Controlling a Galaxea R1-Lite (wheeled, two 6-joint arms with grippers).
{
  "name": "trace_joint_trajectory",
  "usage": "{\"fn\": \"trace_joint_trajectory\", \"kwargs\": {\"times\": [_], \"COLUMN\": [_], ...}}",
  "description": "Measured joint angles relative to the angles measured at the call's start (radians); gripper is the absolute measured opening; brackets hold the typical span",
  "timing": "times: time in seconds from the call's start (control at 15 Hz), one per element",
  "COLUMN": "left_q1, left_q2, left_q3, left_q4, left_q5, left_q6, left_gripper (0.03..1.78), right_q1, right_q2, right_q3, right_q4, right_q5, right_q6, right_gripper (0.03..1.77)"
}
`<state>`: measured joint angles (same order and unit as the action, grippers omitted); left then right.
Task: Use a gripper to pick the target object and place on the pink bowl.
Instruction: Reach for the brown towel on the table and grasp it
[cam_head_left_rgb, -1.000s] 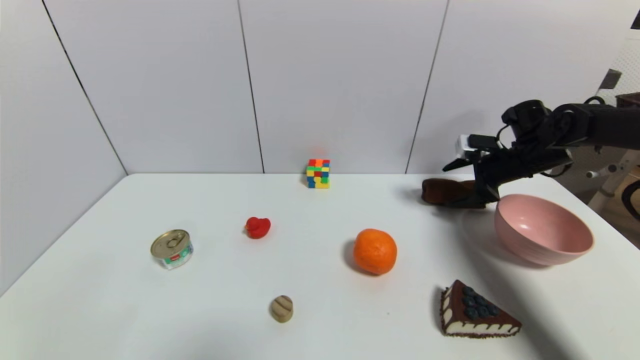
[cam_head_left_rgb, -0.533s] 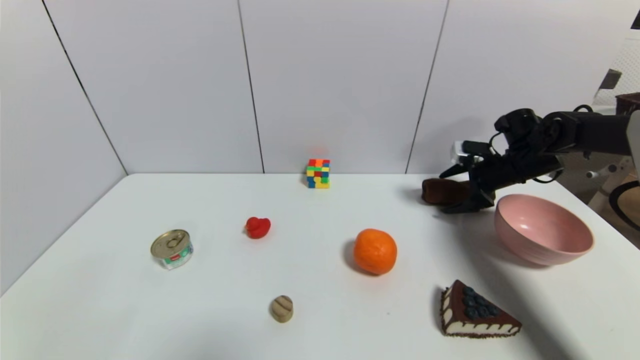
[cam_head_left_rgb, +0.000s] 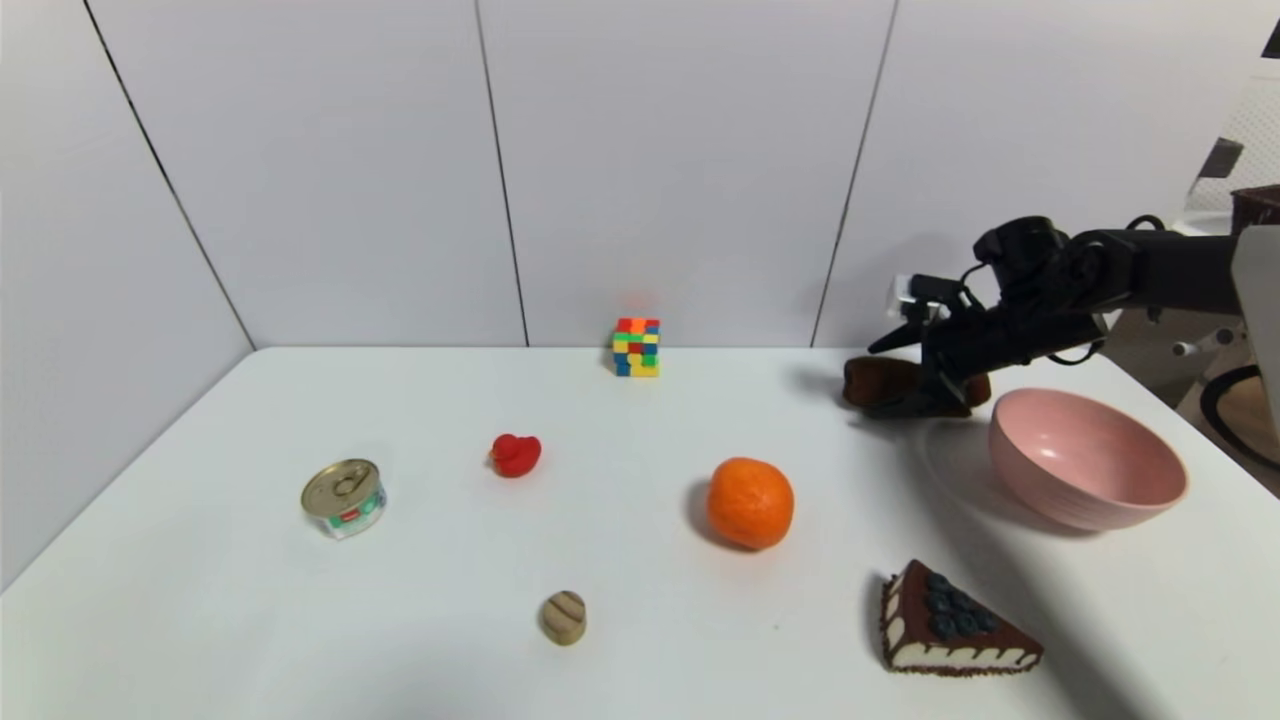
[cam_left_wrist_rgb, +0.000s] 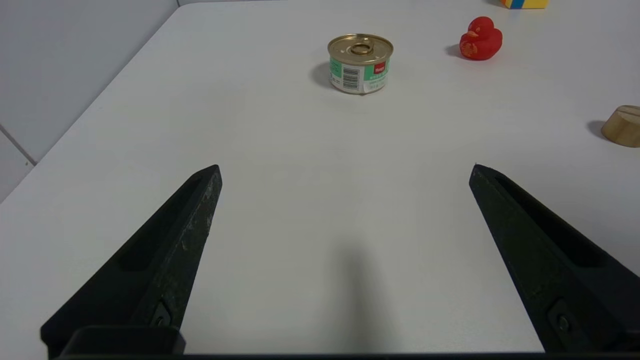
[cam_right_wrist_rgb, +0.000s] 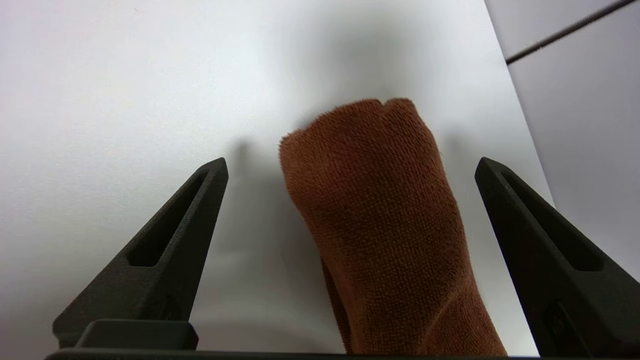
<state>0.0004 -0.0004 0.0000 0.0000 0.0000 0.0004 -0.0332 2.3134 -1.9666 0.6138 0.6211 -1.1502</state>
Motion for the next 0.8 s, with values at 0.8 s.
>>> {"fn": "trace_joint_trajectory", "kwargs": {"times": [0.8], "left_q1": [0.000], "left_q2": [0.000], "left_q3": [0.000], "left_q4": [0.000], "left_q5": [0.000], "left_q6": [0.000], "left_gripper": [1.78], "right_q1": [-0.021], "right_q2": [0.044], "right_q3": [0.000], "right_q4": [-0.038], "right_q5": [-0.054], "right_q6": [0.015], "right_gripper": [1.71]}}
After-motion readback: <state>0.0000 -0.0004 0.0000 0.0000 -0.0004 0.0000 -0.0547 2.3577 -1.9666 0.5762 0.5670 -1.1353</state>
